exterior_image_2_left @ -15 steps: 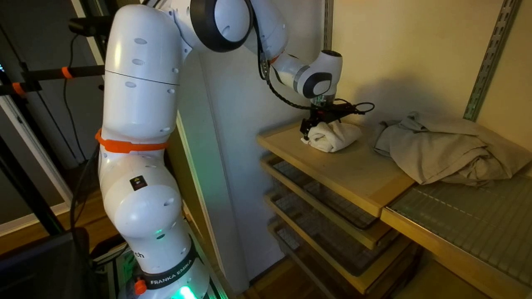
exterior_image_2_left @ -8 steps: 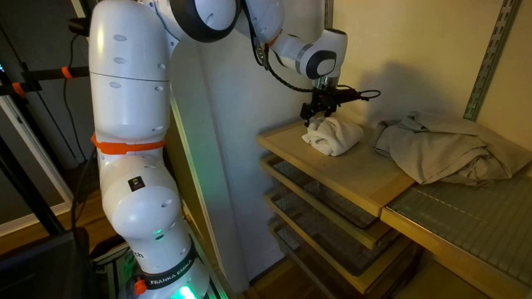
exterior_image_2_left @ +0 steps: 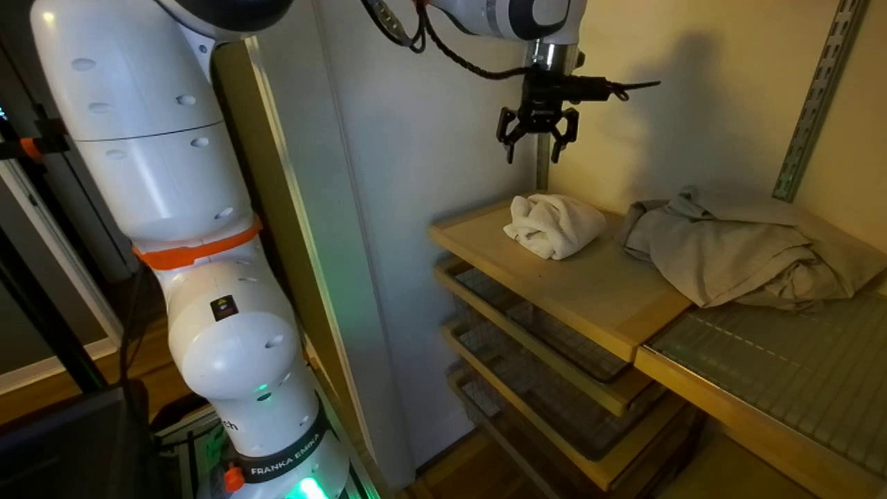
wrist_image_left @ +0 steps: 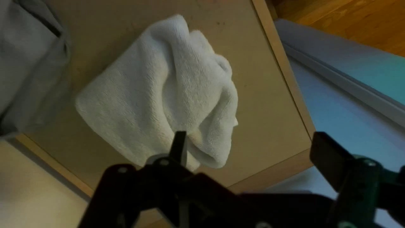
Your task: Fold the white kitchen towel
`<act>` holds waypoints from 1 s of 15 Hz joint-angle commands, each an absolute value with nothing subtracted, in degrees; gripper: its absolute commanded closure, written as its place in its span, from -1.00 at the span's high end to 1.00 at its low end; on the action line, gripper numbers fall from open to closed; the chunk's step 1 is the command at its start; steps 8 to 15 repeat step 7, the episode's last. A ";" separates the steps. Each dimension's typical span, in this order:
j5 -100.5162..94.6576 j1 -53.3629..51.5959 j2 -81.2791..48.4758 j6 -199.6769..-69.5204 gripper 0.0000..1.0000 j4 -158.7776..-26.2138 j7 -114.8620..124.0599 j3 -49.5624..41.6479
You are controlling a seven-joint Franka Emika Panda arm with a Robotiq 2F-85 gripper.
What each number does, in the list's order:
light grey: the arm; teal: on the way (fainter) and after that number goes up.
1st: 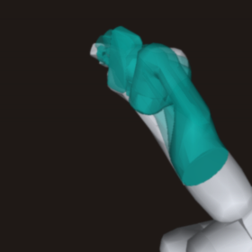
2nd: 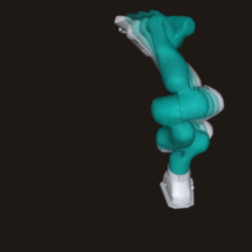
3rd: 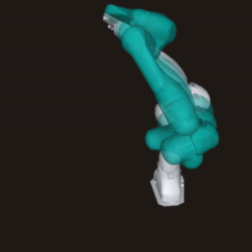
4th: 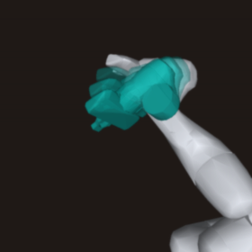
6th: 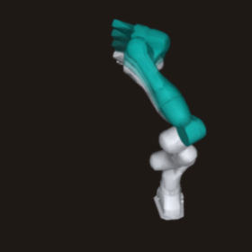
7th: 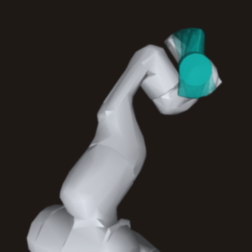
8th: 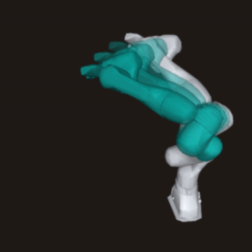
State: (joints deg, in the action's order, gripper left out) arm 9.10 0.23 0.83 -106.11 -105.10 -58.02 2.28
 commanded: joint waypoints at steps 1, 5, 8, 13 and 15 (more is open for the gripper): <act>3.79 1.06 6.91 -106.65 1.00 -110.09 -49.29 0.20; 3.48 0.98 6.58 -105.99 1.00 -108.44 -47.55 -1.53; 3.18 1.19 7.71 -106.01 1.00 -109.29 -46.45 -1.96; 3.18 1.19 7.71 -106.01 1.00 -109.29 -46.45 -1.96; 3.18 1.19 7.71 -106.01 1.00 -109.29 -46.45 -1.96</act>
